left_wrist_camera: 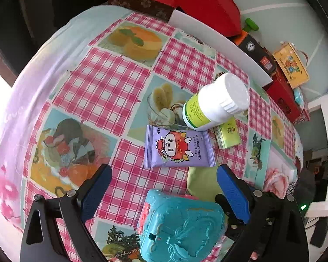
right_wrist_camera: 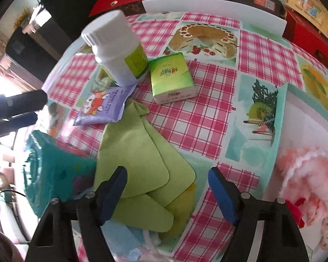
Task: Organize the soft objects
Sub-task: 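Lower the right gripper onto the green cloth and close on it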
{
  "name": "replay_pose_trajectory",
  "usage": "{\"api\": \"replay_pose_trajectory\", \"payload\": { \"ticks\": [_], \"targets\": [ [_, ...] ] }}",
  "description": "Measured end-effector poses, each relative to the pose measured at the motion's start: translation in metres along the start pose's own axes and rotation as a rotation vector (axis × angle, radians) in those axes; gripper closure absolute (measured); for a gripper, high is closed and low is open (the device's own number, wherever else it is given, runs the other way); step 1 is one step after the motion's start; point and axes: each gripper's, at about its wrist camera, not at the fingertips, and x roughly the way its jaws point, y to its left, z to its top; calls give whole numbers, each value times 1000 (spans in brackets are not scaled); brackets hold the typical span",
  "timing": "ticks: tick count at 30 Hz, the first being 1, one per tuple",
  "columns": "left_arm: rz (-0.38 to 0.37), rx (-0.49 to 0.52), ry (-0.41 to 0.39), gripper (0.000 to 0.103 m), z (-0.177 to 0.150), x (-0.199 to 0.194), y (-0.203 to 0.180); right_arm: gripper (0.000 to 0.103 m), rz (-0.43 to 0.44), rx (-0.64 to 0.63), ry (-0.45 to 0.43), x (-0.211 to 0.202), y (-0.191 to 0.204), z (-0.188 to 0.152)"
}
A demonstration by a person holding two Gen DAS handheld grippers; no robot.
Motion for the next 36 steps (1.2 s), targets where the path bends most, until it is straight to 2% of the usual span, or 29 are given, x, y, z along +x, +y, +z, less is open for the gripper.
{"api": "replay_pose_trajectory", "payload": {
  "ticks": [5,8,10,14,20,22,27,36],
  "targets": [
    [-6,-32,-4,7,-3,1,5,26,-72,-66,-6,7,10,0],
    [-3,-29,5,7,-3,3,2,33,-137,-118,-11,10,16,-2],
    [-2,-25,11,7,-3,5,0,40,-138,-137,-17,10,18,-4],
    [15,-20,19,7,-3,6,-2,46,-135,-146,-23,8,19,-3],
    [9,-28,15,6,-4,6,-4,65,-129,-140,-35,6,18,-2],
    [8,-42,9,7,-3,4,-4,75,-129,-134,-39,2,13,-2],
    [41,-28,15,7,0,4,-10,93,-122,-103,-47,0,-2,0],
    [78,31,88,7,9,12,-27,96,-86,-31,-55,-2,-23,4]
  ]
}}
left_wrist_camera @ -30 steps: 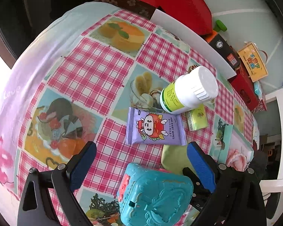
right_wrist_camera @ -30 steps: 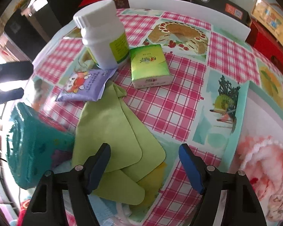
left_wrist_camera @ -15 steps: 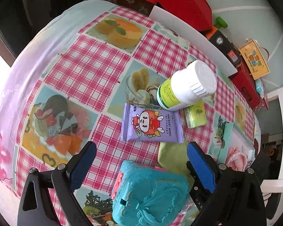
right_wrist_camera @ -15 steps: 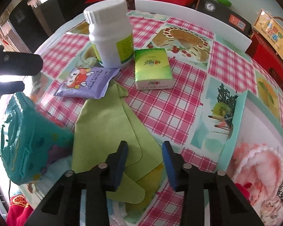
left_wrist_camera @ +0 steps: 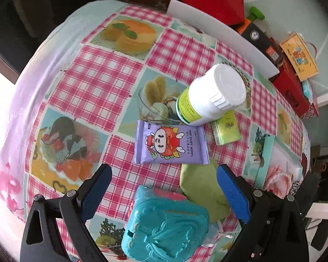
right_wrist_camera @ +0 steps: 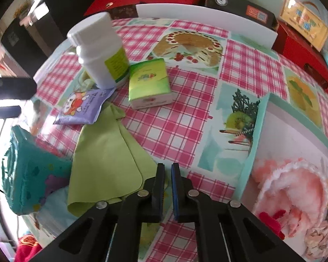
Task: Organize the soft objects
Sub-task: 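Lower the right gripper onto the green cloth and close on it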
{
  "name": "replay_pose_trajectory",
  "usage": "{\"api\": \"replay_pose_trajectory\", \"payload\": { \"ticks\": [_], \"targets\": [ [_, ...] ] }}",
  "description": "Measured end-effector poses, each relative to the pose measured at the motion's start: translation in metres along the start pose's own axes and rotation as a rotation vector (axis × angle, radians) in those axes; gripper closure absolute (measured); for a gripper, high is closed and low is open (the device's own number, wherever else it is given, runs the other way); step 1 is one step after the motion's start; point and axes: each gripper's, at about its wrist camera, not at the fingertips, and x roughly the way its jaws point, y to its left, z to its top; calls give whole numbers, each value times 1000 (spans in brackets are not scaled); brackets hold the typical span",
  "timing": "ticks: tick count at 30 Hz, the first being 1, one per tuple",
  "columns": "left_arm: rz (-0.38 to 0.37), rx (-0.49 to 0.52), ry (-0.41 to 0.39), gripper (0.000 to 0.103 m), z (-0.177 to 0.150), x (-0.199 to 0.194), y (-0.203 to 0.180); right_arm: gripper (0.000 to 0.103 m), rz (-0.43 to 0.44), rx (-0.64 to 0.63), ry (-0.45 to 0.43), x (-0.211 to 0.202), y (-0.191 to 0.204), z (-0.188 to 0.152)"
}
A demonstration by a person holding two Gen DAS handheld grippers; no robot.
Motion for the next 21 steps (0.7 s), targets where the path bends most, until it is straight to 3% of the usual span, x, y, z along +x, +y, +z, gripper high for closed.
{"api": "replay_pose_trajectory", "payload": {
  "ticks": [4,9,11,13,18,21],
  "targets": [
    [21,13,12,7,2,1,-5,94,74,40,6,0,-9,2],
    [34,25,59,7,7,8,-7,93,225,83,20,-1,-7,4],
    [46,35,51,7,7,6,-6,82,266,78,21,-6,-3,3],
    [44,26,47,7,6,4,-2,45,301,70,25,-8,3,5],
    [46,28,50,7,4,2,4,41,297,5,33,-11,22,4],
    [41,30,49,6,3,-1,7,39,212,-53,47,-4,35,3]
  ]
}}
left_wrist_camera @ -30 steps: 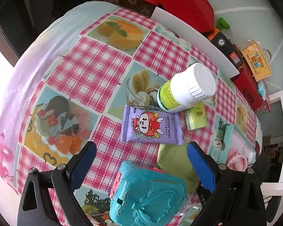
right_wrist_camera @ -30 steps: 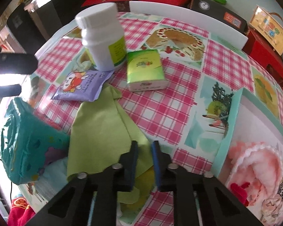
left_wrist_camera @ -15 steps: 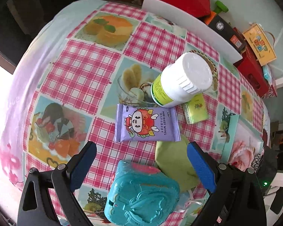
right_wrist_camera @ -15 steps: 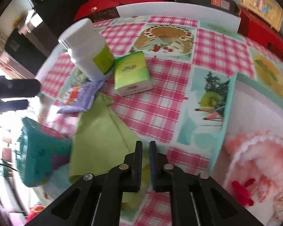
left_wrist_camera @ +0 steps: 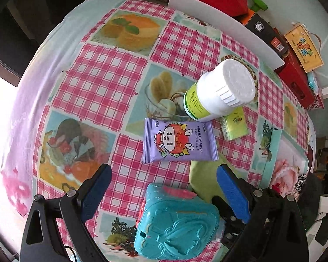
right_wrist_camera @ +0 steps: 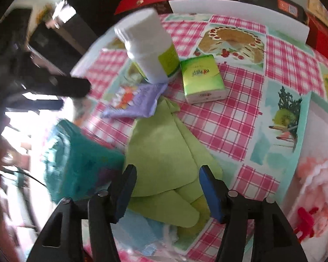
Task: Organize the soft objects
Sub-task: 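Lower the right gripper onto the green cloth and close on it, then grasp the purple baby-wipes packet with the left gripper while the right holds the green cloth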
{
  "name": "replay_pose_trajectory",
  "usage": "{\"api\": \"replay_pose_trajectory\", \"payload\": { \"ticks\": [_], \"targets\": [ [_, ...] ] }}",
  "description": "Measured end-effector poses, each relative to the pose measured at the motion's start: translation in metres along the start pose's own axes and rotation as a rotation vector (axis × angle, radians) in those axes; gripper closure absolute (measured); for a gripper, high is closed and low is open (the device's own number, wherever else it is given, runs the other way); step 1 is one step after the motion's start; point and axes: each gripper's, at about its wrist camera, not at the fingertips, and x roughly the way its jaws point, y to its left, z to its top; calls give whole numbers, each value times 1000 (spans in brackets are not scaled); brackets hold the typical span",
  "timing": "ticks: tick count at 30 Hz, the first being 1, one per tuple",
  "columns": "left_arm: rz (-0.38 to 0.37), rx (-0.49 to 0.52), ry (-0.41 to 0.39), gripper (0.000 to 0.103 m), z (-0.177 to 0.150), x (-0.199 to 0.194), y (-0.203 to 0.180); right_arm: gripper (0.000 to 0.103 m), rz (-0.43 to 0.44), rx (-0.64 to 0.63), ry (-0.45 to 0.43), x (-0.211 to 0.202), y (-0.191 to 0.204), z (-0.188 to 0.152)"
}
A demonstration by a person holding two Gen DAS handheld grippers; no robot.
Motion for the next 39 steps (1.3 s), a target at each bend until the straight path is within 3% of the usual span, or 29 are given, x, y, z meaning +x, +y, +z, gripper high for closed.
{"api": "replay_pose_trajectory", "payload": {
  "ticks": [8,11,12,13,16,26,33,39],
  "targets": [
    [10,-6,5,7,3,2,1,43,-156,-122,10,16,27,-6],
    [9,-8,7,7,2,2,3,55,-195,-138,5,20,33,-8],
    [9,-6,9,6,2,3,3,70,-202,-133,1,19,31,-8],
    [9,-5,11,7,1,3,3,78,-236,-129,-8,18,30,-8],
    [6,-4,18,7,2,6,3,93,-227,-90,-22,13,21,-8],
    [-20,-7,108,7,16,30,-5,101,-195,-75,-33,4,0,-10],
    [5,60,183,7,33,51,-35,102,-148,-38,-34,1,-7,-10],
    [172,225,157,7,36,59,-78,102,-139,-36,-32,2,-8,-12]
  ]
}}
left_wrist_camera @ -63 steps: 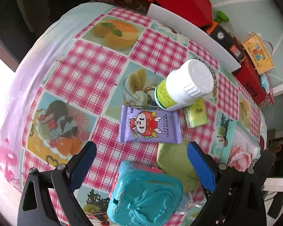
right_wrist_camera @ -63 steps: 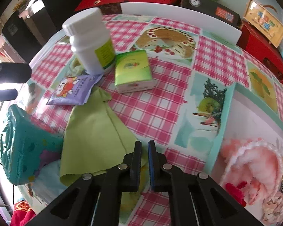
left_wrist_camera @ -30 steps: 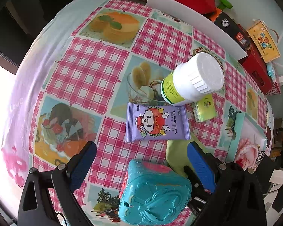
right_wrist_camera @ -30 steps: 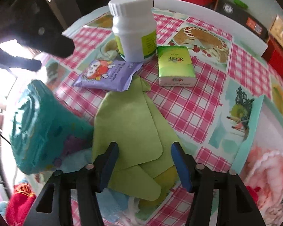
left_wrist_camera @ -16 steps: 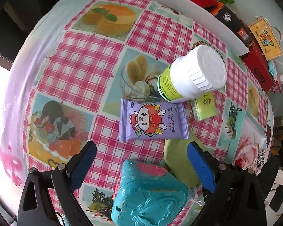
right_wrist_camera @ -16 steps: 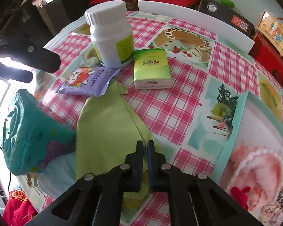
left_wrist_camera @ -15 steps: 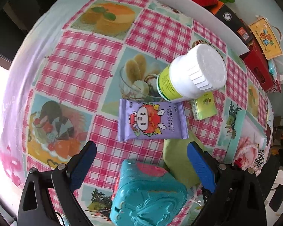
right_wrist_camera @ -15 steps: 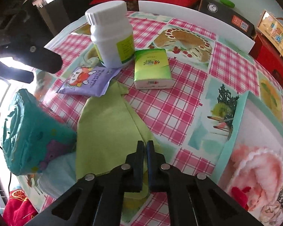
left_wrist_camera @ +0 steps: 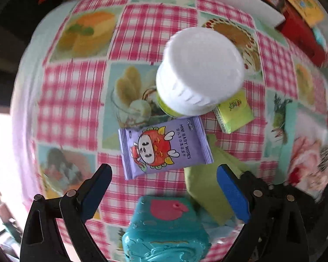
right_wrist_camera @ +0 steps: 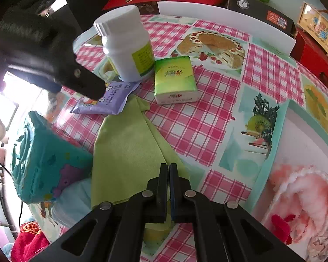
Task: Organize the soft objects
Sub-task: 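Grasp the purple baby-wipes packet with the left gripper while the right holds the green cloth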
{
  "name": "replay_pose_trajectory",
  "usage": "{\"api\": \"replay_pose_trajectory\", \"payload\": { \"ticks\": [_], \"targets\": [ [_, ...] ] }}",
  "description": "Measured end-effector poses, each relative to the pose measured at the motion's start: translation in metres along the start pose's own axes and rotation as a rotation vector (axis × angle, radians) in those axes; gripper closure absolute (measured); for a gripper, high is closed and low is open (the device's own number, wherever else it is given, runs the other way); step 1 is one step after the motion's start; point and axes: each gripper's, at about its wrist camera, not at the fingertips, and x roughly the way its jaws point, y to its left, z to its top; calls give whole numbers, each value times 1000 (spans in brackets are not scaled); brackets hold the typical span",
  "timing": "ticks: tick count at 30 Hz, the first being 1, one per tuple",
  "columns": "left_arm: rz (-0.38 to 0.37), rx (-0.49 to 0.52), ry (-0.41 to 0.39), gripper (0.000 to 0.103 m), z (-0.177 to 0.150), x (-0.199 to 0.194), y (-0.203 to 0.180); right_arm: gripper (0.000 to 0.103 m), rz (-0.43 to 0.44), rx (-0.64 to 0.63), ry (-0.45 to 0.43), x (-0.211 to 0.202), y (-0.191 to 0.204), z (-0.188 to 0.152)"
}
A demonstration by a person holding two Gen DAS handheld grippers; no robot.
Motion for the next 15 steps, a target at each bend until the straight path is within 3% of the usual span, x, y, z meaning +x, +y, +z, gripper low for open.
{"api": "replay_pose_trajectory", "payload": {
  "ticks": [4,8,15],
  "targets": [
    [-42,17,-5,7,13,3,-6,102,8,5,2,1,-1,-1],
    [43,133,-39,7,27,3,-6,101,14,10,6,1,-3,0],
    [-69,294,-22,7,49,16,-14,101,6,4,10,0,-1,-1]
  ]
}}
